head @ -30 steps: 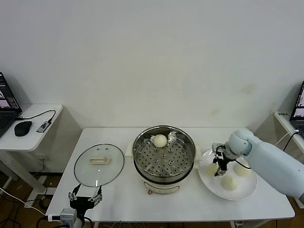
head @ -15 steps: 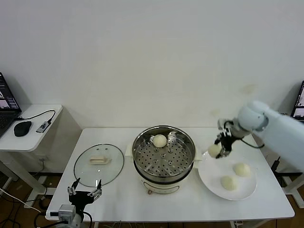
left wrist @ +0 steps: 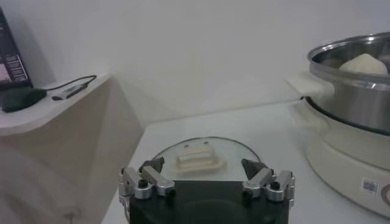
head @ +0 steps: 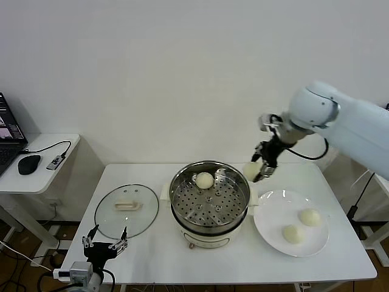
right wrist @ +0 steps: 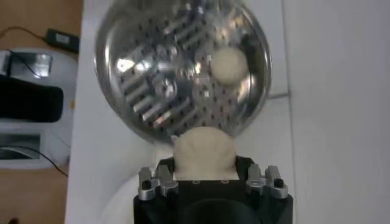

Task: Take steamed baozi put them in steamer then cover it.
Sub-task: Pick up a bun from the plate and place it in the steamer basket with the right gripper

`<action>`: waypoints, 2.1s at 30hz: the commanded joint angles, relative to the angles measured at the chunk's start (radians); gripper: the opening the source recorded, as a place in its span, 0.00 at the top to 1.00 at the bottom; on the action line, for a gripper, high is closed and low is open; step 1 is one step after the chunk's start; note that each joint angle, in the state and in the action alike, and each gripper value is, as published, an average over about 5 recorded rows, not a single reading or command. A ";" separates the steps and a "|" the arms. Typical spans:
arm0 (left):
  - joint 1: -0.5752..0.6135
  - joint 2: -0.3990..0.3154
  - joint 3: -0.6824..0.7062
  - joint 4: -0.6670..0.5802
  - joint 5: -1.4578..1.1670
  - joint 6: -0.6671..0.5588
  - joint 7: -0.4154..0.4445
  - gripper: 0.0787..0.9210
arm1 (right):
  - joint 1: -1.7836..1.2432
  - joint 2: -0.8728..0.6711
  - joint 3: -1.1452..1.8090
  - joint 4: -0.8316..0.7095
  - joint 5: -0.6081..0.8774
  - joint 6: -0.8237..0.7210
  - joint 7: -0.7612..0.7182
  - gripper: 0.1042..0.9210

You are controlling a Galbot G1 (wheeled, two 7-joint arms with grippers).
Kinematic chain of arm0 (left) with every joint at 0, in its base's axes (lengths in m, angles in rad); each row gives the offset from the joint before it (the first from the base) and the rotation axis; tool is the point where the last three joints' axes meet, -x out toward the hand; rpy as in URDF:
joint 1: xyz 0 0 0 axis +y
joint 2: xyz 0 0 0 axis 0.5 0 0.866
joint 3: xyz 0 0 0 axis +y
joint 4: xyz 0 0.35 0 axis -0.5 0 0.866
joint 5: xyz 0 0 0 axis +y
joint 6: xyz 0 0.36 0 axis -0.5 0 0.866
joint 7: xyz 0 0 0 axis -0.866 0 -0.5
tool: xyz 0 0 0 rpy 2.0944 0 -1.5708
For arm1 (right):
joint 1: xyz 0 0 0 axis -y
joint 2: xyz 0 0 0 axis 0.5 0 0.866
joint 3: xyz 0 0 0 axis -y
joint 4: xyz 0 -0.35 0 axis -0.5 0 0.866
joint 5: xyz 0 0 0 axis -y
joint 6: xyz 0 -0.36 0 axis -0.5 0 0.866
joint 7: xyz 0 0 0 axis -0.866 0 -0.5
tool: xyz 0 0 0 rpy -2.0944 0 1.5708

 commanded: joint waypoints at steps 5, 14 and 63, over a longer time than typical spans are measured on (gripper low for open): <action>-0.004 -0.006 -0.004 -0.013 -0.003 0.003 0.001 0.12 | -0.031 0.327 -0.050 -0.156 0.072 -0.062 0.030 0.38; -0.021 -0.013 -0.006 0.003 -0.014 0.005 0.002 0.12 | -0.135 0.432 -0.053 -0.248 0.035 -0.062 0.066 0.38; -0.049 -0.028 0.010 0.050 -0.014 0.007 0.007 0.12 | -0.217 0.379 0.032 -0.239 -0.066 -0.040 0.081 0.12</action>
